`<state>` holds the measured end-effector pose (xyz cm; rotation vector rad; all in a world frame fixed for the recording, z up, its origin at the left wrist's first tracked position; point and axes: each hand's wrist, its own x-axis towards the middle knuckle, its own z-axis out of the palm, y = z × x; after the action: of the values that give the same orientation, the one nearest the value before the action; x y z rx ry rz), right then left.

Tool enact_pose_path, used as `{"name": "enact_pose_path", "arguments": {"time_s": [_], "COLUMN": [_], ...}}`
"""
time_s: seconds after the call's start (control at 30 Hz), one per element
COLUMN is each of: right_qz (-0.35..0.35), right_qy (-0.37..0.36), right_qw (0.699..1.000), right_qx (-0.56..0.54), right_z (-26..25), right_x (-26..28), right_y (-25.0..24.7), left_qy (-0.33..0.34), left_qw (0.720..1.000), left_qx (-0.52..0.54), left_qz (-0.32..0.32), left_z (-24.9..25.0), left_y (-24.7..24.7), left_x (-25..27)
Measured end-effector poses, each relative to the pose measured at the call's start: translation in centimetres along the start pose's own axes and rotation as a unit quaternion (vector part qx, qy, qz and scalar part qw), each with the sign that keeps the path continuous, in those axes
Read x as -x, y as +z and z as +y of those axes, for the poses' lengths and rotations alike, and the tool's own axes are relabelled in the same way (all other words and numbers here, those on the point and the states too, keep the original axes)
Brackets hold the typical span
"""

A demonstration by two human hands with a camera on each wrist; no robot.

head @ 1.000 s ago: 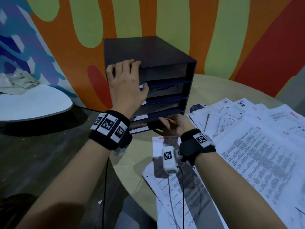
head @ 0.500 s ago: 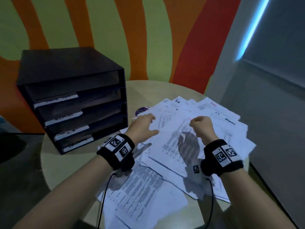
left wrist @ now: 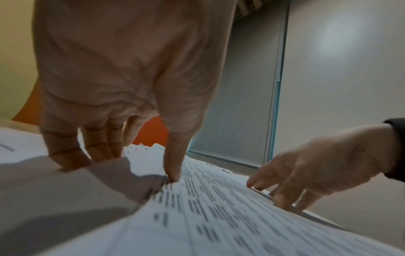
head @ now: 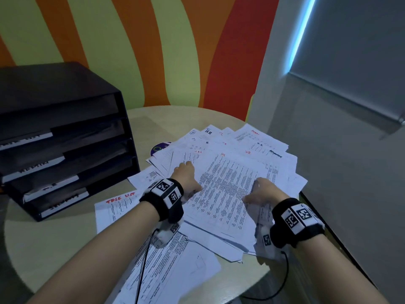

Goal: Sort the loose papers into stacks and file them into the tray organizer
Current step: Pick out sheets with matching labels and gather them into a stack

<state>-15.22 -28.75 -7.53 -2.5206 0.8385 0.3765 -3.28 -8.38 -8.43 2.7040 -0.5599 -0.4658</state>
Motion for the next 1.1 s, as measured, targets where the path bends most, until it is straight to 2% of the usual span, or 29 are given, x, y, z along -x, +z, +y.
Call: {"name": "enact_pose_path", "arguments": {"time_s": [0.1,0.13,0.2,0.3,0.37,0.43,0.5,0.63,0.8,0.9,1.03,1.1], "right_qz": [0.010,0.010,0.008,0.014,0.014,0.006,-0.007,-0.005,-0.002,-0.007,0.026,0.036], "right_qy": [0.004,0.006,0.006,-0.005,-0.017,-0.024,-0.030,-0.027,-0.009,-0.006,0.002,-0.003], "right_qw": [0.999,0.999,0.997,0.994,0.989,0.981,0.971,0.959,0.953,0.953,0.965,0.965], "right_qx": [-0.039,-0.051,-0.082,-0.112,-0.145,-0.193,-0.239,-0.283,-0.303,-0.303,-0.262,-0.260], "right_z": [0.3,0.4,0.6,0.7,0.7,0.9,1.0,1.5,1.6,1.2,1.3,1.7], "right_x": [0.5,0.6,0.4,0.5,0.4,0.4,0.6,0.6,0.1,0.0,-0.2,-0.5], "right_y": [-0.3,-0.4,-0.5,-0.7,-0.8,-0.8,-0.9,-1.0,-0.6,-0.3,-0.2,-0.1], "left_qy": [-0.015,-0.011,-0.009,-0.034,-0.052,-0.066,-0.072,-0.088,-0.078,-0.034,0.015,0.019], "left_qw": [0.998,0.997,0.995,0.985,0.969,0.955,0.947,0.926,0.964,0.985,0.998,0.999], "left_qx": [0.061,0.075,0.093,0.109,0.184,0.270,0.310,0.367,0.251,0.163,0.059,0.033], "left_qz": [0.025,0.015,-0.027,-0.129,-0.154,-0.101,-0.042,-0.016,0.041,0.043,0.034,0.035], "left_z": [-0.3,-0.4,-0.7,-1.2,-1.5,-1.7,-1.9,-3.2,-2.9,-2.5,-2.2,-2.1], "left_y": [0.1,0.0,-0.4,-1.3,-1.9,-2.0,-1.7,-0.2,0.1,-0.1,-0.4,-0.6], "left_x": [-0.4,-0.5,-0.3,0.2,0.3,-0.1,-0.6,-1.3,-0.8,-0.7,-0.5,-0.5]}}
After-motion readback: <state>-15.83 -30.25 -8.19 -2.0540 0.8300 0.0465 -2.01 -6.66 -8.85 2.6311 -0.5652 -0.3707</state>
